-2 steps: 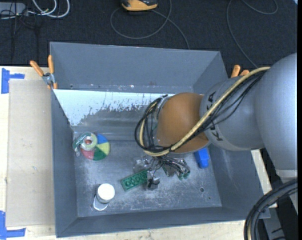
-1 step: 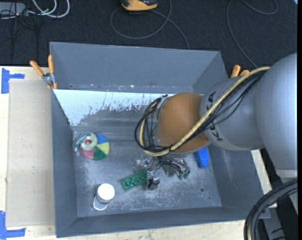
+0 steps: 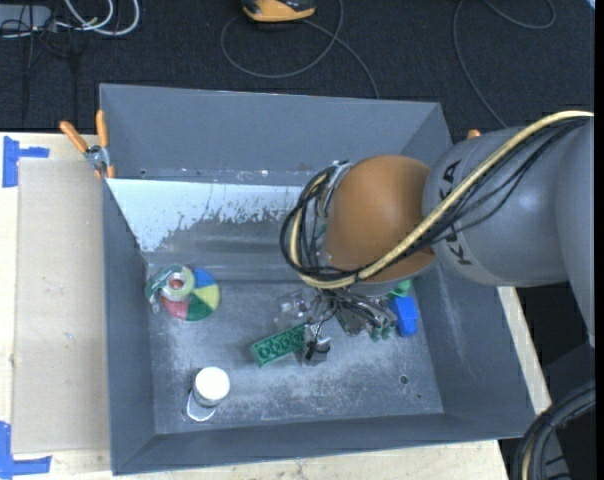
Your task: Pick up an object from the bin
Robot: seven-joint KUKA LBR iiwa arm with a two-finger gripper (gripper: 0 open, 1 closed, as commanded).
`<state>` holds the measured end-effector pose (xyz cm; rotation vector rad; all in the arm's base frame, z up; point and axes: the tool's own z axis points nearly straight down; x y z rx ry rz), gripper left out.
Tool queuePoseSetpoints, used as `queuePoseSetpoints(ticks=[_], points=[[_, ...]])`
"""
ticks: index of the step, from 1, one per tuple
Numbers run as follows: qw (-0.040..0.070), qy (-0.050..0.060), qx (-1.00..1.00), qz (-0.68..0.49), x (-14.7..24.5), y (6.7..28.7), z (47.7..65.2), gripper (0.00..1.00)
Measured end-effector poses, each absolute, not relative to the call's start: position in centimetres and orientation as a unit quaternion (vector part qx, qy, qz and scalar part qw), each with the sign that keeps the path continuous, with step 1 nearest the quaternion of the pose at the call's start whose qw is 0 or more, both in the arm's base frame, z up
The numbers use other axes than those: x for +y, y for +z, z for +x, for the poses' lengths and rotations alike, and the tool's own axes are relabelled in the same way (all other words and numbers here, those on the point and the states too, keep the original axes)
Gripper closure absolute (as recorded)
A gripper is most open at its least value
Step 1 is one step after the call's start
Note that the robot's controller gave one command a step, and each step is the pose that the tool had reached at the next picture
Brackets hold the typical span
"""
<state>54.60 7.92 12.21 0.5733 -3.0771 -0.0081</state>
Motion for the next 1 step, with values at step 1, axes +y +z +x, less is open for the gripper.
queuePoseSetpoints(ticks=[1], points=[[0.002, -0.003, -0.985, 0.172, 8.10, 16.71, 55.76, 1.00]])
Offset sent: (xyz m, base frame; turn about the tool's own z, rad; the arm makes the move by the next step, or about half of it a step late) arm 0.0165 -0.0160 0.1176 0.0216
